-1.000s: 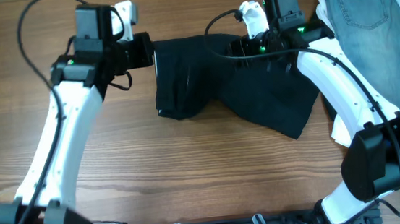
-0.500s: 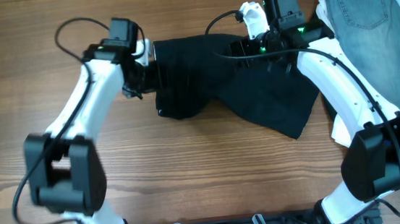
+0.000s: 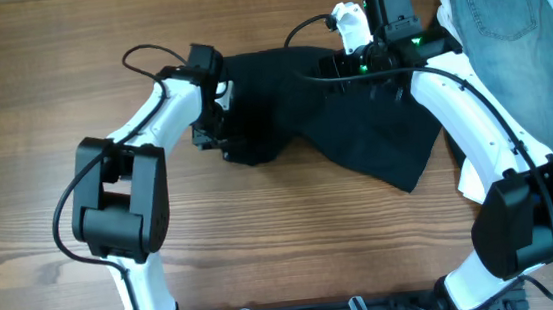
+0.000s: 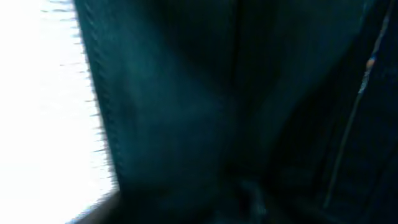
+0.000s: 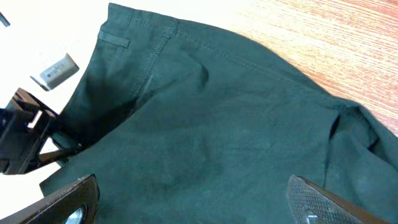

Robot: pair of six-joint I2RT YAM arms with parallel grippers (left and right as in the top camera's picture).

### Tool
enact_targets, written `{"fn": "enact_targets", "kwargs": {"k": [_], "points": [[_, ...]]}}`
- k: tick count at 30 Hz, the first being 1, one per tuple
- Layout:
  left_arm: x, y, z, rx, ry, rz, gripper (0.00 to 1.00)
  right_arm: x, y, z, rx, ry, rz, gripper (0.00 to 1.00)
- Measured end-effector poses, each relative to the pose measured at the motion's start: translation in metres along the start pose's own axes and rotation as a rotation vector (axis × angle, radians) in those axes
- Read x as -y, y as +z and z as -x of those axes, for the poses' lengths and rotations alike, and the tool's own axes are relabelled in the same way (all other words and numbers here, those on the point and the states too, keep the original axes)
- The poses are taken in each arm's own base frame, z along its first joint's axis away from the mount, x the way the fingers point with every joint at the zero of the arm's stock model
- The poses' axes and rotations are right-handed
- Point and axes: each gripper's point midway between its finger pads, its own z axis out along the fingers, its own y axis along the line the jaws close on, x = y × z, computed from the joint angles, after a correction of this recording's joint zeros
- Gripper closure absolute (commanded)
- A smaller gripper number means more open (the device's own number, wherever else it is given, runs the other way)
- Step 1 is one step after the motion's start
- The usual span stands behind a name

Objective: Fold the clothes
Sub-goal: 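Grasp the left edge of the black trousers with the left gripper, then lift and spread the black trousers flat with both grippers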

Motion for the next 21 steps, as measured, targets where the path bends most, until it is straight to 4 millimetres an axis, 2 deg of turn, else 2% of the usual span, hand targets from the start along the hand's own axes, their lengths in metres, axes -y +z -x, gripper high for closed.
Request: {"fn": "enact_targets", "kwargs": {"k": [1,7,10,13,16,18,21], "points": [[0.003,0.002,-0.002,-0.006,0.006,0.001,0.96,0.0,0.0,0.0,0.0,0.0,0.0,0.03],[0.004,0.002,-0.001,-0.007,-0.022,-0.018,0.96,0.0,0.0,0.0,0.001,0.0,0.0,0.03],[0.0,-0.009,0.002,0.014,-0.048,-0.025,0.96,0.0,0.0,0.0,0.001,0.0,0.0,0.03],[0.01,-0.046,0.014,0.112,-0.029,-0.051,0.96,0.0,0.0,0.0,0.001,0.0,-0.001,0.03],[0.031,-0.109,0.033,0.284,0.019,-0.094,0.96,0.0,0.0,0.0,0.002,0.0,-0.001,0.04],[0.046,-0.159,0.044,0.422,0.053,-0.123,0.96,0.0,0.0,0.0,0.002,0.0,0.001,0.05],[0.062,-0.223,0.051,0.61,0.078,-0.172,0.96,-0.007,-0.001,0.005,0.021,-0.005,0.043,0.07]]}}
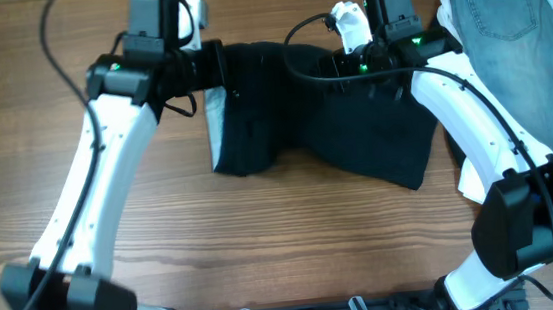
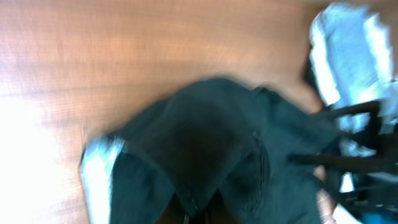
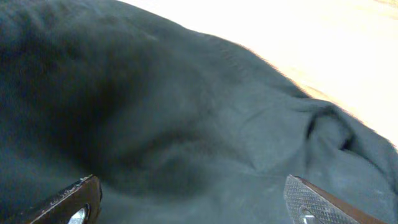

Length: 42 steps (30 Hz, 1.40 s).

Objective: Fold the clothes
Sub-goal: 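Lift and spread the black trousers flat with both grippers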

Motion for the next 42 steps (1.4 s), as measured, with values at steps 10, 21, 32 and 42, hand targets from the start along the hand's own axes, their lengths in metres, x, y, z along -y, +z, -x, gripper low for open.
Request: {"fn": "enact_targets", "kwargs": {"k": [10,21,32,42], "points": [[0.033,-0.042,0.069,0.303,-0.051,-0.113,0.96,-0.034,-0.073,0.049,0.22,-0.087,0.056,0.1],[-0.006,-0.085,0.128,0.522,-0.165,-0.062,0.96,-0.097,-0.071,0.012,0.093,-0.116,0.159,0.13],[-0.007,-0.084,0.127,0.519,-0.186,-0.062,0.96,-0.093,0.071,-0.021,-0.014,-0.13,-0.055,0.25],[-0.012,-0.078,0.113,0.459,-0.199,-0.035,0.96,0.012,0.086,-0.04,-0.068,0.12,-0.318,0.96]]}}
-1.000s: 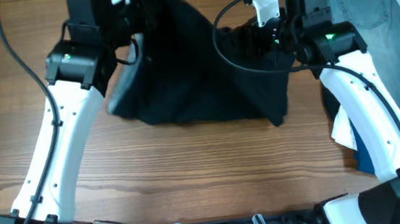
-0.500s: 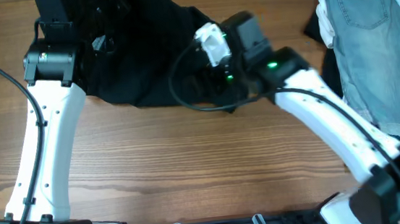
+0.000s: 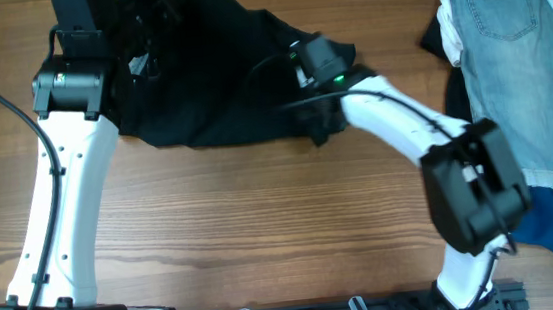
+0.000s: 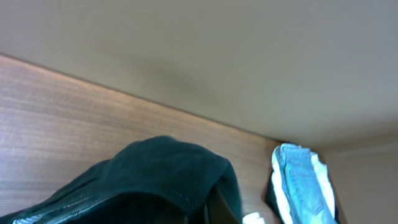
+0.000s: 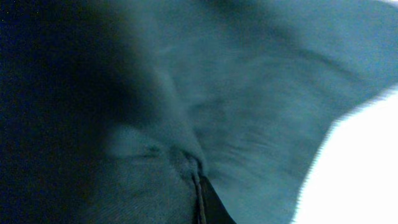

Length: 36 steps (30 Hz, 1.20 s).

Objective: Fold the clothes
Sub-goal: 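Lift and spread the black trousers flat with both grippers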

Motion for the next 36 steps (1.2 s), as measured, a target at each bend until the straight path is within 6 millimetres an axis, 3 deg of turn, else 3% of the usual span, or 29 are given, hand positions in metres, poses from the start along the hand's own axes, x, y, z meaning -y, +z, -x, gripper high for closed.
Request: {"fn": "enact_targets", "kwargs": {"k": [3,6,8,11,13,17,19,20,22,24,26,28,30,31,32,35,36], "points": [[-0.001,-0.011,-0.001,-0.003,0.027,0.017,0.96,0.052,-0.052,0.031,0.105,0.081,-0.02,0.96],[0.015,-0.046,0.011,0.048,0.076,-0.012,0.96,0.094,-0.149,0.058,0.281,0.12,-0.043,0.96],[0.031,-0.082,0.023,0.111,0.106,-0.051,0.96,0.103,-0.224,0.066,0.415,0.105,-0.049,0.96],[0.058,-0.139,0.034,0.202,0.14,-0.125,0.96,0.109,-0.308,0.059,0.567,0.093,-0.064,0.96],[0.084,-0.193,0.035,0.274,0.172,-0.215,0.96,0.115,-0.388,0.045,0.736,0.091,-0.102,0.96],[0.108,-0.275,0.032,0.39,0.215,-0.331,0.96,0.106,-0.487,0.011,0.976,0.066,-0.145,0.96],[0.113,-0.3,0.03,0.428,0.234,-0.36,0.96,0.103,-0.517,0.001,1.06,0.058,-0.157,0.96],[0.113,-0.311,0.028,0.44,0.24,-0.364,0.96,0.102,-0.522,0.0,1.077,0.057,-0.158,0.96],[0.107,-0.31,0.024,0.421,0.234,-0.336,0.96,0.104,-0.514,0.006,1.053,0.056,-0.159,0.96],[0.099,-0.294,0.02,0.379,0.222,-0.294,0.96,0.108,-0.493,0.02,0.999,0.053,-0.16,0.96],[0.085,-0.252,0.019,0.299,0.198,-0.213,0.96,0.117,-0.449,0.045,0.894,0.048,-0.16,0.96],[0.069,-0.208,0.016,0.22,0.179,-0.137,0.96,0.128,-0.391,0.074,0.775,0.044,-0.154,0.96],[0.05,-0.161,0.01,0.137,0.16,-0.052,0.96,0.137,-0.32,0.096,0.645,0.039,-0.128,0.96],[0.038,-0.134,0.006,0.093,0.151,-0.006,0.96,0.14,-0.287,0.103,0.588,0.038,-0.111,0.96],[0.025,-0.108,-0.001,0.043,0.142,0.042,0.96,0.143,-0.24,0.106,0.505,0.043,-0.087,0.96],[-0.018,-0.035,-0.028,-0.089,0.124,0.182,0.96,0.151,-0.152,0.121,0.438,0.041,-0.047,0.96],[-0.036,-0.006,-0.037,-0.12,0.122,0.236,0.96,0.153,-0.111,0.126,0.422,0.037,-0.025,0.96]]}}
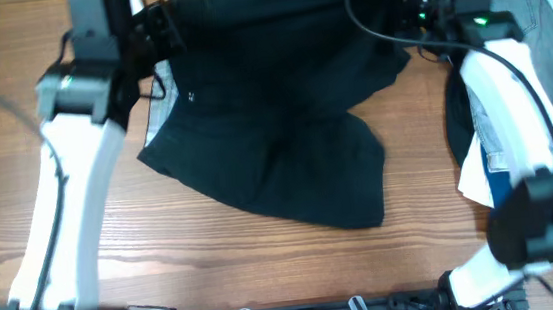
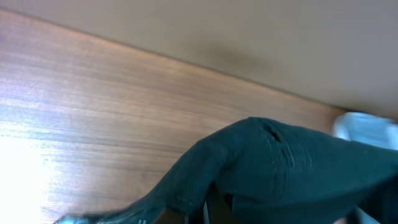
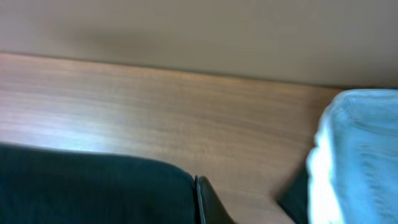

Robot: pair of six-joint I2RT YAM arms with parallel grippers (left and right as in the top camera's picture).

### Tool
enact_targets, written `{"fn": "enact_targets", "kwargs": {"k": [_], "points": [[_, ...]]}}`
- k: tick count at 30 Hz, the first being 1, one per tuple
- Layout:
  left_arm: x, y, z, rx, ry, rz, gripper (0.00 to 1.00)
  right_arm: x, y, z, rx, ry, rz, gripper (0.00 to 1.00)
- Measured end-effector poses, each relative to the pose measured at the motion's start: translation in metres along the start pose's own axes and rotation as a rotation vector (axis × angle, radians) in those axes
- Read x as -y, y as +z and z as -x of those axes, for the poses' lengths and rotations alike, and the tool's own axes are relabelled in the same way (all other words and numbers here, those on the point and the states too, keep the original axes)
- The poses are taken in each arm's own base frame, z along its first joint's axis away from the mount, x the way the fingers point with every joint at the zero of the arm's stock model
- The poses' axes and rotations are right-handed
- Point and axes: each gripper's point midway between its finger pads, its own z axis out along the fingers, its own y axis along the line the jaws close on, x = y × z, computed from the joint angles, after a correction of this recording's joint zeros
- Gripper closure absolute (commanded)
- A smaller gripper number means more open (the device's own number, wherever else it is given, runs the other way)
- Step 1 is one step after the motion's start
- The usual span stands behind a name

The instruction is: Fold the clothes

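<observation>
A pair of black shorts [image 1: 273,115] hangs spread between both arms at the far side of the table, waistband up, legs draping onto the wood. My left gripper [image 1: 157,25] is shut on the waistband's left corner; in the left wrist view the dark cloth [image 2: 273,168] fills the bottom and hides the fingers. My right gripper [image 1: 406,5] is shut on the right corner; the black fabric [image 3: 93,186] shows in the right wrist view beside one fingertip [image 3: 208,202].
A pile of other clothes, light blue jeans [image 1: 535,12] on top, lies at the right edge under the right arm. The jeans [image 3: 357,149] also show in the right wrist view. Bare wooden table [image 1: 216,271] lies in front of the shorts.
Both grippers now hold the waistband corners apart at the far edge. The right gripper has moved from mid-table to the far right, and the shorts, bunched before, are stretched wide.
At first the shorts lay bunched mid-table with both grippers low at them. The left gripper then held one end near the far left. Later the right gripper was at the cloth's middle. Now the garment is spread between the two.
</observation>
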Motion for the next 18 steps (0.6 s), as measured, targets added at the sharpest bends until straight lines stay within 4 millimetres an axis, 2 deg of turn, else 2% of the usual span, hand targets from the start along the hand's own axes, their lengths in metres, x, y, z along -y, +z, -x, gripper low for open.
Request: {"fn": "enact_targets", "kwargs": {"k": [1,2,3,4,5,6,7,8,10,12,14,15,18], "points": [[-0.009,0.027,-0.007,-0.029,0.001,0.042,0.96,0.001,0.028,-0.002,0.029,-0.002,0.016,0.92],[-0.018,0.054,-0.013,-0.046,0.001,0.075,0.96,0.001,0.055,-0.003,0.071,-0.004,0.03,0.78],[-0.024,0.076,-0.014,-0.044,0.003,0.095,0.96,0.002,0.075,-0.005,0.1,0.005,0.038,0.57],[-0.032,0.098,-0.019,-0.05,0.001,0.122,0.88,0.003,0.103,-0.011,0.141,0.022,0.044,0.0],[-0.039,0.113,-0.024,-0.056,0.0,0.142,0.59,0.003,0.125,-0.021,0.162,0.045,0.049,0.0],[-0.055,0.142,-0.034,-0.072,0.003,0.187,0.34,0.003,0.136,-0.025,0.186,0.066,0.055,0.0],[-0.063,0.155,-0.036,-0.061,0.001,0.21,0.09,0.002,0.147,-0.026,0.223,0.091,0.06,0.0],[-0.069,0.164,-0.034,-0.041,-0.001,0.225,0.0,0.0,0.154,-0.029,0.237,0.112,0.068,0.0],[-0.084,0.175,-0.028,-0.005,-0.01,0.265,0.0,-0.005,0.162,-0.037,0.229,0.151,0.075,0.0],[-0.095,0.173,-0.01,0.059,-0.028,0.284,0.0,-0.01,0.161,-0.034,0.232,0.176,0.082,0.0],[-0.105,0.166,-0.001,0.079,-0.041,0.306,0.0,-0.009,0.155,-0.036,0.197,0.197,0.079,0.0],[-0.11,0.159,0.003,0.083,-0.048,0.318,0.0,-0.006,0.15,-0.034,0.188,0.204,0.074,0.0],[-0.117,0.125,0.01,0.067,-0.059,0.346,0.0,0.009,0.108,-0.015,0.142,0.221,0.042,0.0]]}}
